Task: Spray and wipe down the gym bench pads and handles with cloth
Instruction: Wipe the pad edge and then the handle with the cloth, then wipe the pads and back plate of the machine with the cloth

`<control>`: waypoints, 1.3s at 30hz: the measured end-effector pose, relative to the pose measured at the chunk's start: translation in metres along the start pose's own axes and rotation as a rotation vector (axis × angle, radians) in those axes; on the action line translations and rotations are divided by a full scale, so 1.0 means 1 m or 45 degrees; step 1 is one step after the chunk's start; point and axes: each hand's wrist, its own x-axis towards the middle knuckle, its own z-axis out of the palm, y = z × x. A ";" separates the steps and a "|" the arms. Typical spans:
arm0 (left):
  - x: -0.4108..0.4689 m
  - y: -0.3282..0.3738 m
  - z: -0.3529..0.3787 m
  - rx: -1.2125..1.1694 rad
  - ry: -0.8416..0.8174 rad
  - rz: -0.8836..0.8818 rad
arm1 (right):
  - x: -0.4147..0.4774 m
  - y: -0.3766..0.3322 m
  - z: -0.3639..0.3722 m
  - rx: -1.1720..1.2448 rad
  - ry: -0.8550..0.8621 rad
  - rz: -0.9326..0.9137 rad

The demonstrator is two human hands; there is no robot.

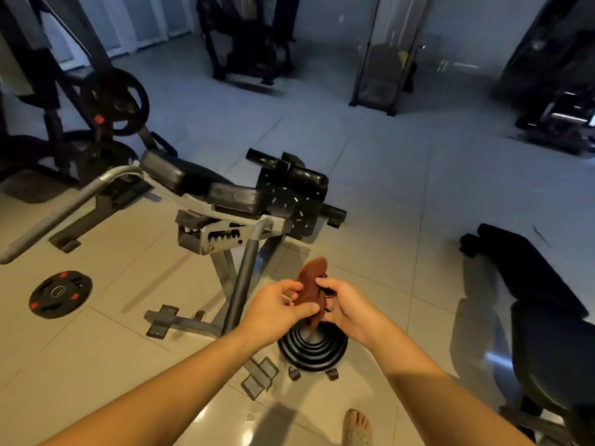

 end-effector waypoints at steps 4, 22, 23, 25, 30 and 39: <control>0.033 0.041 0.046 -0.077 0.187 -0.011 | 0.018 -0.028 -0.065 -0.077 -0.074 -0.081; 0.127 0.185 0.057 -0.292 0.090 0.142 | 0.051 -0.200 -0.179 -0.602 0.006 -0.500; 0.131 0.193 0.051 -0.265 0.046 0.149 | 0.051 -0.210 -0.176 -0.623 -0.039 -0.540; 0.138 0.205 0.042 -0.194 -0.001 0.153 | 0.051 -0.225 -0.169 -0.714 -0.154 -0.599; 0.151 0.226 0.023 -0.345 0.079 0.164 | 0.052 -0.250 -0.153 -0.749 -0.172 -0.571; 0.165 0.233 -0.023 -0.625 0.062 0.048 | 0.063 -0.294 -0.114 -0.644 -0.016 -0.708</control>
